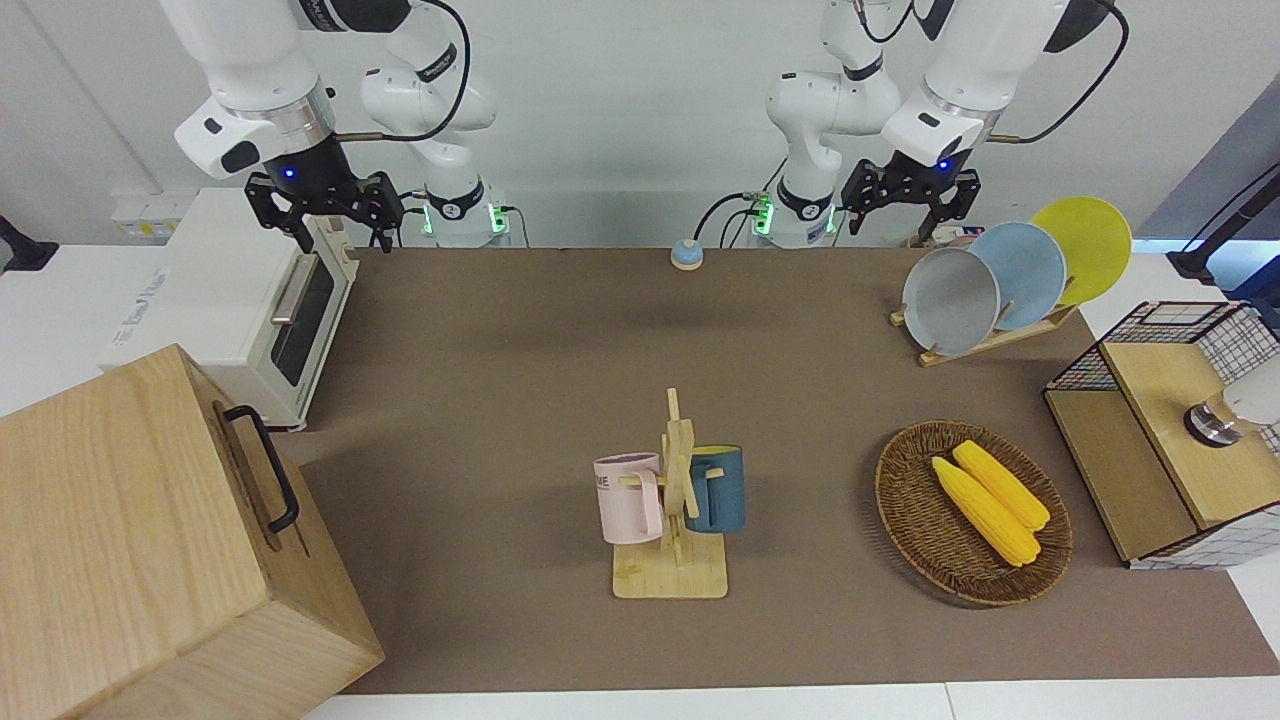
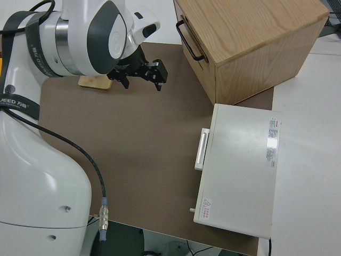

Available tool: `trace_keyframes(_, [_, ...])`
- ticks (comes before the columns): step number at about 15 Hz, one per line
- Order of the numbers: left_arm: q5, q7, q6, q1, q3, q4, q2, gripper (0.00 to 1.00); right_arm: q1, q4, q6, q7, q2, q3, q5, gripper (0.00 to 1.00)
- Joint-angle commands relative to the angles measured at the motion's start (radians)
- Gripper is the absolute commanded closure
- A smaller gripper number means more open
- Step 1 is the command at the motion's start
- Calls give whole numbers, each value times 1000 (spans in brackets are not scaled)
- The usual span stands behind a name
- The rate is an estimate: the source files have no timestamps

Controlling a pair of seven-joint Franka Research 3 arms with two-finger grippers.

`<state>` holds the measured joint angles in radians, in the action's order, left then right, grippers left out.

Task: Pick gray plate from table and place it on lower plate rack with left arm

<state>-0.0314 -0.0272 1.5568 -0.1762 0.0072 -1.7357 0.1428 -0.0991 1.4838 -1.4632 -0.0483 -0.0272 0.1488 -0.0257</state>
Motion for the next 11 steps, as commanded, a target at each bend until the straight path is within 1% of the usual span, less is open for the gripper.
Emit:
trace_keyframes(1, [-15, 21, 84, 0, 7, -62, 1, 5, -2, -5, 6, -4, -2, 3, 4, 17])
trace_keyframes(3, [-15, 21, 85, 1, 7, -76, 12, 0, -2, -5, 6, -4, -2, 3, 4, 17])
trace_keyframes(11, [-2, 10, 83, -2, 4, -68, 11, 0, -2, -5, 6, -4, -2, 3, 4, 17])
